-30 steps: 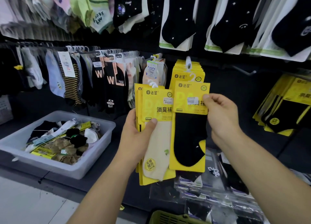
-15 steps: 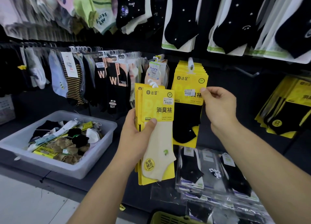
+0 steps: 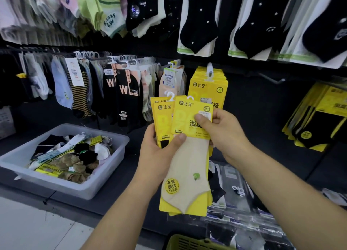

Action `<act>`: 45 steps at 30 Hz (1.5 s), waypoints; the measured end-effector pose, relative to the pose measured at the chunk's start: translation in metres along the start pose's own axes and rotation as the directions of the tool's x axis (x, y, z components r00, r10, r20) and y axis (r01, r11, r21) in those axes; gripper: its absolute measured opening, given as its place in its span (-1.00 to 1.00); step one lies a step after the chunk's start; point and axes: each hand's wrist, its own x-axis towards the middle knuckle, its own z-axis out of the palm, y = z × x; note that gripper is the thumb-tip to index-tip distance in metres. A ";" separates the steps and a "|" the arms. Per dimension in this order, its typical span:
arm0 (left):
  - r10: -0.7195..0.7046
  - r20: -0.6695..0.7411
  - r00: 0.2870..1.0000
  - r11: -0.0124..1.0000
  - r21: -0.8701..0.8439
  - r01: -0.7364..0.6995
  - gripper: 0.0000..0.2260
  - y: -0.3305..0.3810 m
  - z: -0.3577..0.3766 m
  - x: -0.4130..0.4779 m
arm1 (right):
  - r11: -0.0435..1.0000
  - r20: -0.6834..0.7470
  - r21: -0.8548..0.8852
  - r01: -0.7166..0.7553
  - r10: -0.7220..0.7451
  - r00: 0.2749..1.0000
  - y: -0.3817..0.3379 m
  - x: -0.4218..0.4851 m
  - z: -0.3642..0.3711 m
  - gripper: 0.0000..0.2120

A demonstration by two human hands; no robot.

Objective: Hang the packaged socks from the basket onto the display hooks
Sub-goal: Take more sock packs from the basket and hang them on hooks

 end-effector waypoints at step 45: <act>0.089 -0.032 0.995 0.960 0.271 -0.077 -0.69 0.006 -0.032 0.009 | 0.661 -0.157 -0.652 0.372 -0.598 0.786 -0.044 0.037 -0.017 -0.92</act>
